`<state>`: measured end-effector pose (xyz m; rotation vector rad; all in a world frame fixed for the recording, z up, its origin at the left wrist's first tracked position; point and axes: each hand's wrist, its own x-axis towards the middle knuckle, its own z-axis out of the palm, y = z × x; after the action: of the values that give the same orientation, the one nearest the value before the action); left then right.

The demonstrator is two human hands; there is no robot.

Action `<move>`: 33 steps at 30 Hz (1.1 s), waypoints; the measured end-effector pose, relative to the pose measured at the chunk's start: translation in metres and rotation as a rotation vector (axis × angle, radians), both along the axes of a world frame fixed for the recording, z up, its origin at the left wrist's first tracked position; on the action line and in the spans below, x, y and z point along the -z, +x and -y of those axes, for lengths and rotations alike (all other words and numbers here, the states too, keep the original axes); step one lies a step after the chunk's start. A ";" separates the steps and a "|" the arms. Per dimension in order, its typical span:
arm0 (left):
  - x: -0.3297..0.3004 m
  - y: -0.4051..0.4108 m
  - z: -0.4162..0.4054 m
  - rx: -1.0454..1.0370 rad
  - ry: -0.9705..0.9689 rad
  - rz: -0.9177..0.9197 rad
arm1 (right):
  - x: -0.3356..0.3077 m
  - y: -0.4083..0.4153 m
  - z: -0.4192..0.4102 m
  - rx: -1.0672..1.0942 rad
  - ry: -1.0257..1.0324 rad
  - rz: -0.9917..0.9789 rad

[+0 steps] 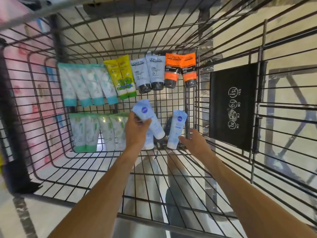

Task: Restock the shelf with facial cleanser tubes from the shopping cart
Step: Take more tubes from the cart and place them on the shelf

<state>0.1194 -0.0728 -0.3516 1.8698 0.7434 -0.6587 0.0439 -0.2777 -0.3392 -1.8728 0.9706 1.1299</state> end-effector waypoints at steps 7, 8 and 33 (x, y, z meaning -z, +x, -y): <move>-0.016 0.013 -0.044 -0.059 -0.172 -0.055 | 0.039 0.014 -0.020 0.223 -0.019 -0.033; -0.017 0.013 -0.049 -0.058 -0.183 -0.056 | 0.043 0.014 -0.023 0.265 -0.029 -0.034; -0.167 -0.008 -0.042 -0.096 -0.256 0.113 | -0.155 0.028 -0.027 0.491 0.066 0.335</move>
<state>0.1111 -0.0304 -0.1848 1.6130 0.6391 -0.5547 0.0724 -0.2508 -0.1842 -1.5804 1.0977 0.5311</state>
